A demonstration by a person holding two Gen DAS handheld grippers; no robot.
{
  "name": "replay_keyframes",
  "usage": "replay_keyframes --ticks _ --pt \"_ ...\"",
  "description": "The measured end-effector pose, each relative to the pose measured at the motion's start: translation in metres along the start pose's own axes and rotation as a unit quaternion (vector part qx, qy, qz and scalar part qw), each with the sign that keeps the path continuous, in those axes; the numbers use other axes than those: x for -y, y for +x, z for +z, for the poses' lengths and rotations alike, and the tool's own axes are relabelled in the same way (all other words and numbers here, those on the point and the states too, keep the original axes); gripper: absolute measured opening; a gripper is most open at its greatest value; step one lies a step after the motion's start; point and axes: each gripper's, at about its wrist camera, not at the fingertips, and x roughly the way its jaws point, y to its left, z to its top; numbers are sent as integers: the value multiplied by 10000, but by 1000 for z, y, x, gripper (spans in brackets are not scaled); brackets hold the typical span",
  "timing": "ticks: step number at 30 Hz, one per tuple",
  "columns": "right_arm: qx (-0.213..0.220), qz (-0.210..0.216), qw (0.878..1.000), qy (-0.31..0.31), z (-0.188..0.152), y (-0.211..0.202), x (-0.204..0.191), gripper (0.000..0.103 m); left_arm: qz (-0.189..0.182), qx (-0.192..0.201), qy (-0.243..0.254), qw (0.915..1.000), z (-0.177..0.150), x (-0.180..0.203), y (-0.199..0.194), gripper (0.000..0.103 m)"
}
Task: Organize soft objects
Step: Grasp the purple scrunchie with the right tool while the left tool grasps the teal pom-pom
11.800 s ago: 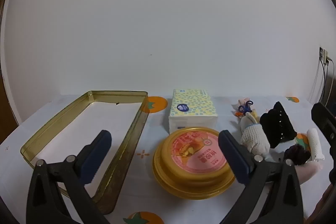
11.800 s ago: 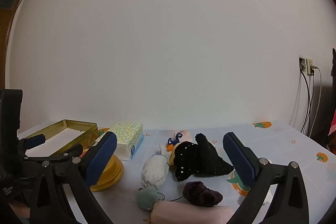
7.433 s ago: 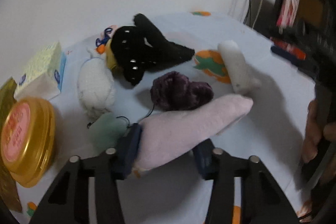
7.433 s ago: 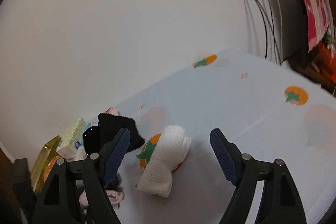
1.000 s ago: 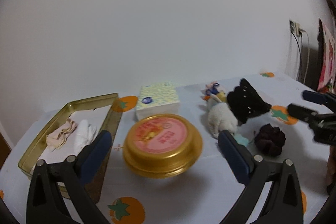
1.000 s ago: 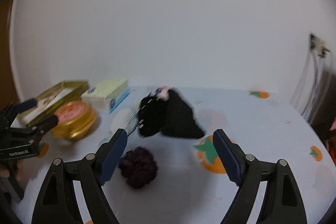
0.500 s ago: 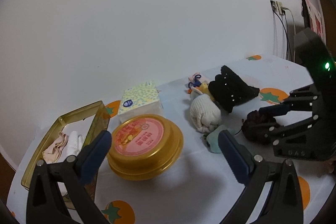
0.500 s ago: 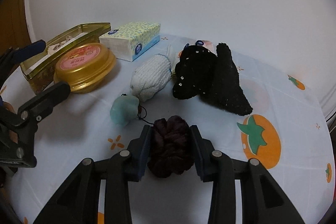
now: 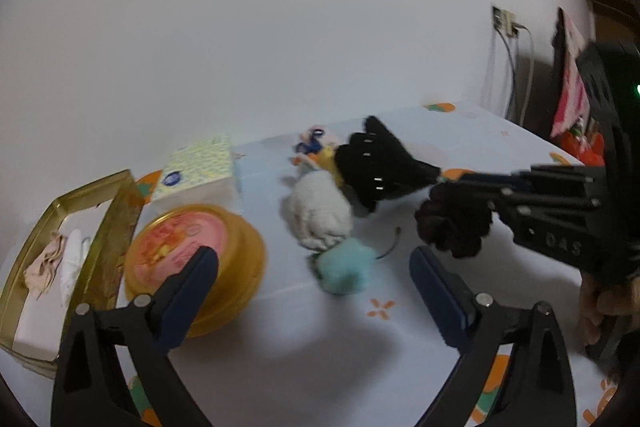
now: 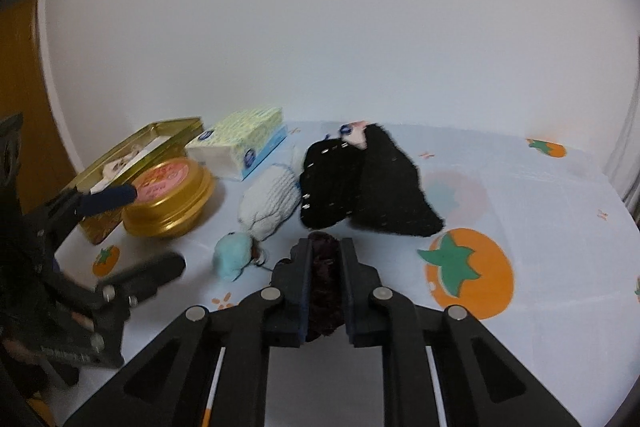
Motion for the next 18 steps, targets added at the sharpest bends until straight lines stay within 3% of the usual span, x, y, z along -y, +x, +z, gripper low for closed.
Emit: replay_keyframes --ticks 1,5,11,14,16,18 --pt "54 -63 10000 26 1 -1 1 15 -39 -10 36 10000 0 3 0 96" --pt "453 -401 9982 61 3 -15 7 15 -183 -275 168 9993 4 19 13 72" --pt "741 -486 9960 118 5 -27 12 15 -30 -900 35 9959 14 28 52 69" --pt "745 -467 9960 149 5 -27 13 15 69 -1229 -54 9924 15 27 68 49" --pt "728 -455 9961 183 5 -27 14 15 129 -1533 -177 9879 13 23 80 47" --pt "718 -452 9962 200 5 -27 15 15 57 -1558 -325 9872 13 18 82 47"
